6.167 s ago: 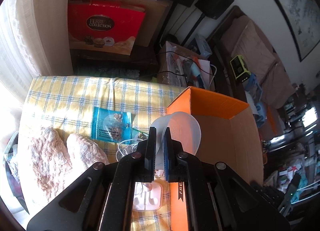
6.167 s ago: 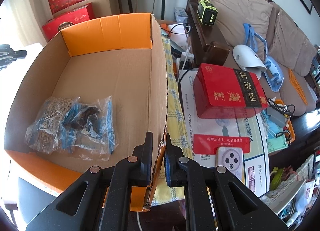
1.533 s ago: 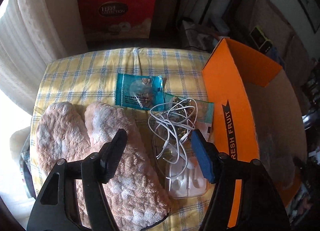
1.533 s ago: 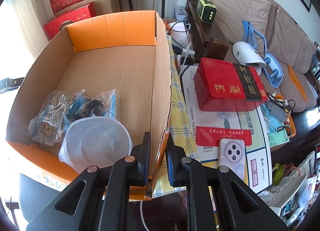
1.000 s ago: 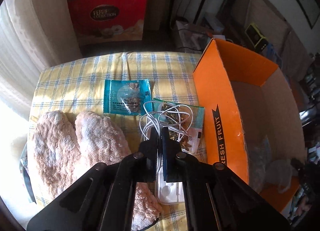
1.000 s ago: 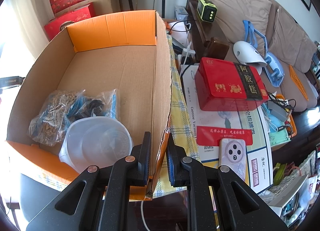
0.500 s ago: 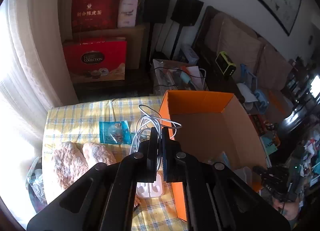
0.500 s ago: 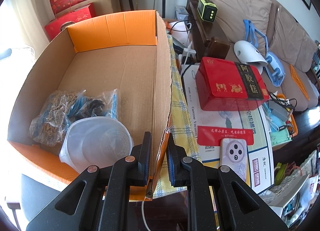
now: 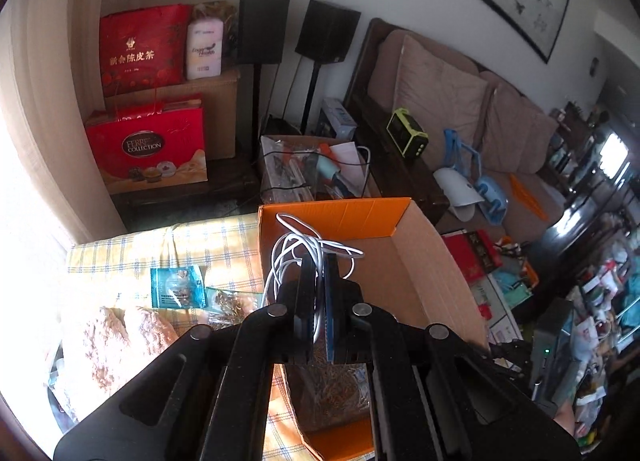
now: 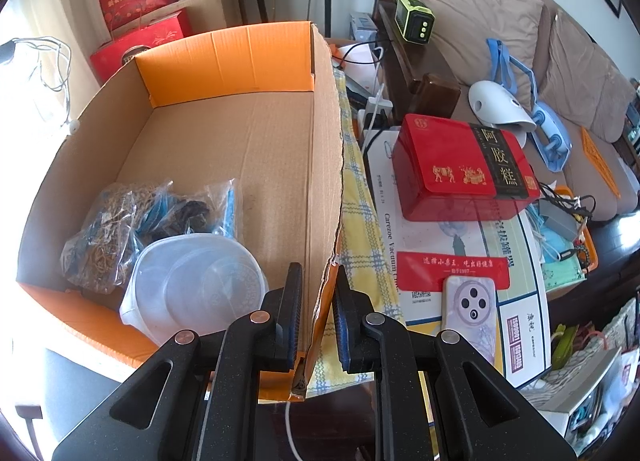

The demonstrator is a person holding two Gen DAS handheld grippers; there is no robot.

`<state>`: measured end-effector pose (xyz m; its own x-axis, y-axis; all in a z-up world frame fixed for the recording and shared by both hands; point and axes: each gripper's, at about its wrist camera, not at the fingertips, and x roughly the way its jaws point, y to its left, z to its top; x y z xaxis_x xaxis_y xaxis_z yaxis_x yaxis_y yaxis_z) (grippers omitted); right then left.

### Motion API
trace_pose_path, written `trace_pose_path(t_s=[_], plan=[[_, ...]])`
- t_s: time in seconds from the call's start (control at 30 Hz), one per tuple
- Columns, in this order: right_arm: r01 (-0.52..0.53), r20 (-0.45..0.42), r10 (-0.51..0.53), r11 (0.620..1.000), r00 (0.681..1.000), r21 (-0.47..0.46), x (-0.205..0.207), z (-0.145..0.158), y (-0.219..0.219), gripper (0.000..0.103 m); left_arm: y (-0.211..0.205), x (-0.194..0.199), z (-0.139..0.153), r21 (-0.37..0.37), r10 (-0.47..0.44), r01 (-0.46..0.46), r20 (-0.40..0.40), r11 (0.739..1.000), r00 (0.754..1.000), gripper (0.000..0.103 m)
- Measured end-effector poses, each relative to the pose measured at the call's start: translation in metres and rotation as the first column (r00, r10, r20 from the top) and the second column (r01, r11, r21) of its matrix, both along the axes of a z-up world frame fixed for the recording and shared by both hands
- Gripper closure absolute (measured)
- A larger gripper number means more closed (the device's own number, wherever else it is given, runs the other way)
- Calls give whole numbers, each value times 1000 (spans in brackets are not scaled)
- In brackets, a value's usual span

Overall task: Organize objects
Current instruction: 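Carry the earphones into the box and open the left gripper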

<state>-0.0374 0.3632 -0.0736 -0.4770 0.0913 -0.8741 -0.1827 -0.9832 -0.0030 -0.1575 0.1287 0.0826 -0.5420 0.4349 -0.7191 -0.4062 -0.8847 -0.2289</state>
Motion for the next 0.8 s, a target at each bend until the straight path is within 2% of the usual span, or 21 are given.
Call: trace_pose_path(t_s=[0.2,0.5,0.8], plan=[[1,-1,-1,1000,1000,-1,0,0,0,88,27,-2,-7,-26,-30,30,8,999,1000,99],[-1,-1,1,1000,1000,-3,0,-1,0,88,58,-16,-58,-88,-59,66,82,994,995,99],[0,-2,0,1000,1000,-4,0,0,0,88,69,-25,-88,-149,-38,56,119,987,992,99]])
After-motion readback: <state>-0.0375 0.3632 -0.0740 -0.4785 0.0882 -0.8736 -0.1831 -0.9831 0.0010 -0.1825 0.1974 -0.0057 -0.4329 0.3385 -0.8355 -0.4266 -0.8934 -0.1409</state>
